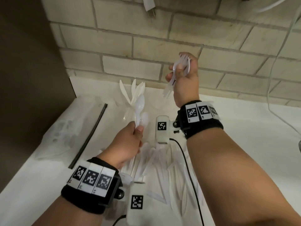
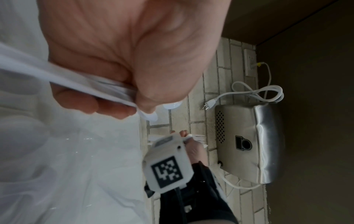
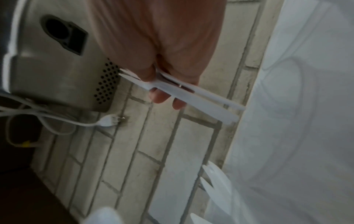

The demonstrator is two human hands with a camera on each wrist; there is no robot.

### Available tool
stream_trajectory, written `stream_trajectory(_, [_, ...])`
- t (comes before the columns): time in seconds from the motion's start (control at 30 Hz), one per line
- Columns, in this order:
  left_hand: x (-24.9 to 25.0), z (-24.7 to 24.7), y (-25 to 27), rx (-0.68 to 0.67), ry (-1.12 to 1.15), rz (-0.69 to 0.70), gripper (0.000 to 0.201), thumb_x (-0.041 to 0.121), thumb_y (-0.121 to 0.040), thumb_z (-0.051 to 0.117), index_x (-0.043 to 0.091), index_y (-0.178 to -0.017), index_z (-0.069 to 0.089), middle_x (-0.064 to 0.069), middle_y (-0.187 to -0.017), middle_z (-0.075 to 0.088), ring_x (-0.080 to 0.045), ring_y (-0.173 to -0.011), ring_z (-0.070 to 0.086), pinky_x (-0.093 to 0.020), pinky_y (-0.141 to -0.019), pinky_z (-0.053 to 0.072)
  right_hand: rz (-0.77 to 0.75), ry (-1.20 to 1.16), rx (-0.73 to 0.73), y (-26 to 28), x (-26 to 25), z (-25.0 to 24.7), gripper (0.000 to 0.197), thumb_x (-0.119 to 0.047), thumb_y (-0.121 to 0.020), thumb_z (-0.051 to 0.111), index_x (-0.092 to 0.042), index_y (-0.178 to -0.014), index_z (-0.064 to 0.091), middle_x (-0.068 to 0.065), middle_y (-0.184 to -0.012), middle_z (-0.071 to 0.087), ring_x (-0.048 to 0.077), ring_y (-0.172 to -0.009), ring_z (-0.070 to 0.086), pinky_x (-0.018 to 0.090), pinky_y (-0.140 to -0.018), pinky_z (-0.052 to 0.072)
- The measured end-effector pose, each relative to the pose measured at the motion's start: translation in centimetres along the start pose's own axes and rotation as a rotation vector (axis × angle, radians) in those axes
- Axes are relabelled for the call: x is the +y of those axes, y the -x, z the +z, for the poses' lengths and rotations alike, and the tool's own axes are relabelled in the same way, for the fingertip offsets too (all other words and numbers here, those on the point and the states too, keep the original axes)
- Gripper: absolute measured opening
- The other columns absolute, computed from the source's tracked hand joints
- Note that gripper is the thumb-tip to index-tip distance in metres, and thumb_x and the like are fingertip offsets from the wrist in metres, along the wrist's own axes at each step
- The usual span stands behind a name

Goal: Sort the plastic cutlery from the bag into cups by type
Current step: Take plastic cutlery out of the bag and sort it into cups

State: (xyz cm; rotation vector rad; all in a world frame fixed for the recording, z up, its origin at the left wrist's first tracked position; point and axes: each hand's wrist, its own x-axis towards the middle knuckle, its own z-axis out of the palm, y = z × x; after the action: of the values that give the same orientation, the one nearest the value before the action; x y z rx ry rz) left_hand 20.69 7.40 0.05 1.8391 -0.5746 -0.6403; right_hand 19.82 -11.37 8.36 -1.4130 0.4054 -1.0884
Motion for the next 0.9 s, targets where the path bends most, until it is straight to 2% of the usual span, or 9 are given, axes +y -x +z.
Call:
stream_trajectory(0.1, [-0.1,-0.2,0.0,-0.001,-0.026,0.004,0.029,0.031,-0.102,0.034,0.013,-0.083,0.047,-0.001,-0.074,0.049,-0.010,-0.060,0.047,-0.008,-0.045,0.038,0.151,0.051,0.004,-0.5,2.0,0.1,0.026,-0.005,-0.099,0.037,-0.016,-0.121,0.046,0.010,-0.094,0.056,0.019,-0.067,0.055,0.032,-0.069,0.053])
stream_trajectory(0.3, [-0.3,-0.1,-0.4,-0.009,-0.009,-0.010,0.027,0.031,-0.102,0.036,0.013,-0.100,0.056,0.000,-0.077,0.052,-0.009,-0.061,0.049,-0.011,-0.049,0.039,0.400,0.138,-0.011,-0.9,4.1,-0.5,0.024,-0.010,-0.081,0.062,-0.016,-0.105,0.059,0.007,-0.100,0.062,0.025,-0.091,0.058,0.032,-0.075,0.044])
stream_trajectory(0.43, [-0.1,0.3,-0.2,-0.017,0.020,-0.021,0.024,0.028,-0.101,0.038,0.013,-0.091,0.053,0.000,-0.077,0.051,-0.007,-0.060,0.050,-0.010,-0.050,0.040,0.356,0.191,-0.021,-1.0,3.0,-0.9,0.037,-0.009,-0.084,0.061,-0.010,-0.121,0.060,0.003,-0.115,0.062,0.018,-0.107,0.055,0.026,-0.091,0.041])
stream_trajectory(0.53, [0.2,0.4,0.0,-0.023,0.034,-0.016,0.024,0.027,-0.101,0.040,0.010,-0.093,0.054,0.000,-0.082,0.053,-0.007,-0.066,0.055,-0.019,-0.063,0.045,0.176,0.320,-0.039,-0.3,1.4,-1.3,0.036,-0.009,-0.087,0.059,-0.013,-0.124,0.059,0.000,-0.127,0.060,0.015,-0.120,0.054,0.028,-0.102,0.041])
stream_trajectory(0.6, [0.6,0.5,0.3,-0.035,0.096,-0.024,0.024,0.024,-0.101,0.040,0.007,-0.106,0.057,0.000,-0.086,0.054,-0.010,-0.071,0.057,-0.028,-0.070,0.050,0.099,0.352,-0.083,1.0,-0.1,-1.3,0.027,-0.011,-0.087,0.060,-0.016,-0.114,0.064,-0.003,-0.115,0.064,0.014,-0.112,0.058,0.029,-0.098,0.046])
stream_trajectory(0.67, [1.2,0.6,0.5,-0.031,0.169,-0.037,0.025,0.021,-0.101,0.040,0.007,-0.112,0.057,0.000,-0.087,0.054,-0.013,-0.071,0.057,-0.033,-0.074,0.052,0.137,0.459,-0.174,2.9,-1.7,-1.6,0.012,-0.018,-0.087,0.064,-0.017,-0.098,0.067,-0.003,-0.095,0.068,0.014,-0.089,0.064,0.026,-0.075,0.053])
stream_trajectory(0.73, [1.7,0.7,0.8,-0.022,0.203,-0.026,0.025,0.021,-0.101,0.040,0.008,-0.113,0.058,0.000,-0.087,0.053,-0.013,-0.068,0.055,-0.031,-0.069,0.051,0.289,0.640,-0.372,5.0,-2.5,-2.1,0.020,-0.031,-0.084,0.070,-0.017,-0.098,0.065,-0.003,-0.086,0.069,0.014,-0.068,0.065,0.021,-0.050,0.045])
stream_trajectory(0.8, [1.9,0.9,0.9,-0.032,0.213,-0.006,0.023,0.022,-0.101,0.040,0.008,-0.109,0.057,0.000,-0.086,0.053,-0.013,-0.066,0.054,-0.030,-0.066,0.048,0.419,0.680,-0.551,7.0,-2.4,-2.6,0.030,-0.033,-0.083,0.071,-0.017,-0.107,0.062,-0.002,-0.083,0.070,0.013,-0.058,0.064,0.022,-0.045,0.041])
stream_trajectory(0.9, [2.0,1.3,1.1,-0.072,0.234,-0.010,0.022,0.022,-0.101,0.041,0.004,-0.102,0.054,-0.002,-0.089,0.056,-0.014,-0.068,0.059,-0.031,-0.068,0.053,0.381,0.597,-0.542,8.4,-1.4,-3.1,0.020,-0.009,-0.089,0.061,-0.011,-0.109,0.063,0.003,-0.074,0.068,0.011,-0.048,0.061,0.026,-0.046,0.044])
